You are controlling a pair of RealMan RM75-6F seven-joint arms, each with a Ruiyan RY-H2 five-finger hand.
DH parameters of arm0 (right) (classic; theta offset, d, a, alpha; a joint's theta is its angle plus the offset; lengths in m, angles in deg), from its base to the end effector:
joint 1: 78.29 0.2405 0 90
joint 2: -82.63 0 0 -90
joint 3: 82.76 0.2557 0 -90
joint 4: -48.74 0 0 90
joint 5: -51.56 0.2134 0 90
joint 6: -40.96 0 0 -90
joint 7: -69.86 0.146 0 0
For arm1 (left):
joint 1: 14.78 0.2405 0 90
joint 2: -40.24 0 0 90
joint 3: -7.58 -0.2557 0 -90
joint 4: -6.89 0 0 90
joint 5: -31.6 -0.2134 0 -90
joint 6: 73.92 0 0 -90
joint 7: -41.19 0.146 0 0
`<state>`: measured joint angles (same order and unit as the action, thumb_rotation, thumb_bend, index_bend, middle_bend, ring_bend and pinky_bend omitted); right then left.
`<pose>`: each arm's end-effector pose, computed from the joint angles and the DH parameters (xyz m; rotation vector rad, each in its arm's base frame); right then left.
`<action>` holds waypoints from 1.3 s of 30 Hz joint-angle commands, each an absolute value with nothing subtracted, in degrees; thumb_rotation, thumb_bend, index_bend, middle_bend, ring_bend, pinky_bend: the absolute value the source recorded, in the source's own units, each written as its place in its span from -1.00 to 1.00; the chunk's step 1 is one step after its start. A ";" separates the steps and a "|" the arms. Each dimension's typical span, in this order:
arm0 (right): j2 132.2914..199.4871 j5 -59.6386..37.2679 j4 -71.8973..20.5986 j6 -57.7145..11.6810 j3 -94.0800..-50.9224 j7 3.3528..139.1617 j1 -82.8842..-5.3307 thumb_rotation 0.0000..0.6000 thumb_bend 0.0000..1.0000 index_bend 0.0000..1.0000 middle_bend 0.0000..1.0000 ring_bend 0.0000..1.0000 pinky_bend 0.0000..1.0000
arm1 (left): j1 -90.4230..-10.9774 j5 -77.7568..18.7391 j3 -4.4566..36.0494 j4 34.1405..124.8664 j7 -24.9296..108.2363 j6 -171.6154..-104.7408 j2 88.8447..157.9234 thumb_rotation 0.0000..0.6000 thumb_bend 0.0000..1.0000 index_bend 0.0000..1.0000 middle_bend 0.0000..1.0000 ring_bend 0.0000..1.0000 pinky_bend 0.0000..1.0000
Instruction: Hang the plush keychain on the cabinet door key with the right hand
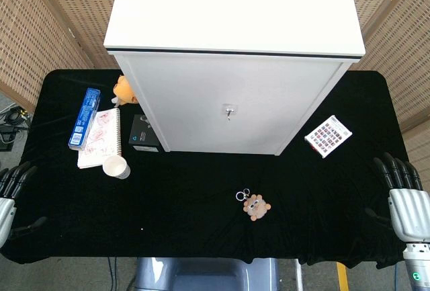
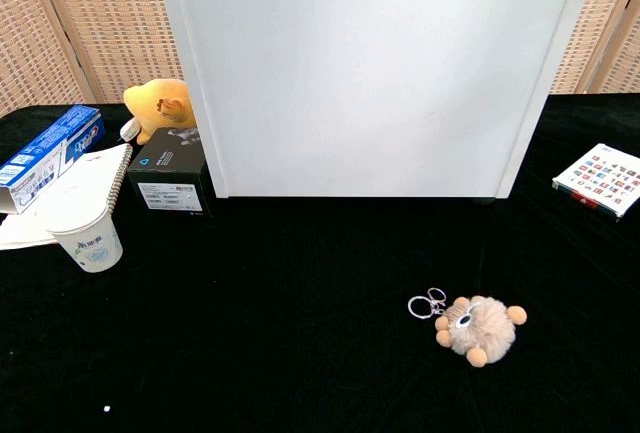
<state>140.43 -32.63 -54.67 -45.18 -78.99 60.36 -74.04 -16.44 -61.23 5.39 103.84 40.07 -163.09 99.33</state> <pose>-0.2843 -0.1807 0.1786 1.3754 -0.8362 0.8449 -0.2990 0.1463 0.1673 -1.4560 -0.9177 -0.9242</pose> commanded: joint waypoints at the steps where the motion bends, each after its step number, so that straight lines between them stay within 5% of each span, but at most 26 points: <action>1: 140.33 -32.70 -54.69 -44.77 -79.14 60.34 -73.95 1.00 -1.00 -1.00 -1.00 -1.00 -1.00 | -16.56 -61.03 5.46 103.75 40.16 -162.76 99.40 1.00 -1.00 -1.00 -1.00 -1.00 -1.00; 4: 140.05 -33.21 -54.82 -43.65 -79.61 60.16 -73.60 1.00 -1.00 -1.00 -0.95 -0.99 -1.00 | -16.82 -60.71 5.54 103.56 40.28 -162.08 99.62 1.00 -1.00 -1.00 -1.00 -1.00 -1.00; 6: 139.99 -34.21 -54.82 -42.86 -79.80 59.72 -72.98 1.00 -1.00 -1.00 -0.59 -0.73 -0.79 | -16.97 -60.37 5.60 103.42 40.33 -161.60 99.79 1.00 -1.00 -1.00 -1.00 -1.00 -1.00; 7: 140.17 -35.30 -54.49 -42.28 -79.88 59.47 -72.35 1.00 -1.00 -0.99 -0.41 -0.56 -0.62 | -17.10 -60.17 5.70 103.34 40.36 -161.36 99.88 1.00 -1.00 -1.00 -1.00 -1.00 -1.00; 9: 141.23 -39.94 -52.45 -38.33 -79.88 57.39 -68.42 1.00 -1.00 -0.92 0.03 -0.05 0.11 | -17.59 -59.08 6.30 103.06 40.67 -160.50 100.25 1.00 -1.00 -1.00 -1.00 -1.00 -1.00; 11: 141.91 -42.00 -51.16 -35.08 -79.63 58.28 -65.48 1.00 -1.00 -0.81 0.30 0.25 0.65 | -17.85 -58.41 6.60 103.15 40.98 -159.96 100.41 1.00 -1.00 -1.00 -1.00 -1.00 -1.00; 14: 142.65 -44.88 -50.10 -28.73 -79.53 60.11 -60.29 1.00 -1.00 -0.63 0.63 0.62 0.97 | -18.17 -57.48 7.04 103.34 41.76 -159.33 100.70 1.00 -1.00 -1.00 -1.00 -1.00 -1.00; 20: 146.26 -45.31 -48.34 -12.50 -79.65 69.63 -48.87 1.00 -0.94 -0.30 0.96 0.98 1.00 | -18.96 -55.03 7.74 102.97 43.47 -157.24 101.60 1.00 -1.00 -1.00 -1.00 -1.00 -1.00; 29: 154.41 -42.84 -42.91 -0.94 -78.20 75.75 -38.27 1.00 -0.62 -0.15 1.00 1.00 1.00 | -19.77 -52.33 8.61 103.02 45.16 -155.40 102.39 1.00 -1.00 -1.00 -1.00 -1.00 -1.00; 39: 165.18 -28.27 -36.46 7.44 -74.84 66.89 -32.31 1.00 -0.28 -0.12 1.00 1.00 1.00 | -20.68 -49.96 9.24 102.69 46.24 -153.42 102.98 1.00 -1.00 -1.00 -1.00 -1.00 -1.00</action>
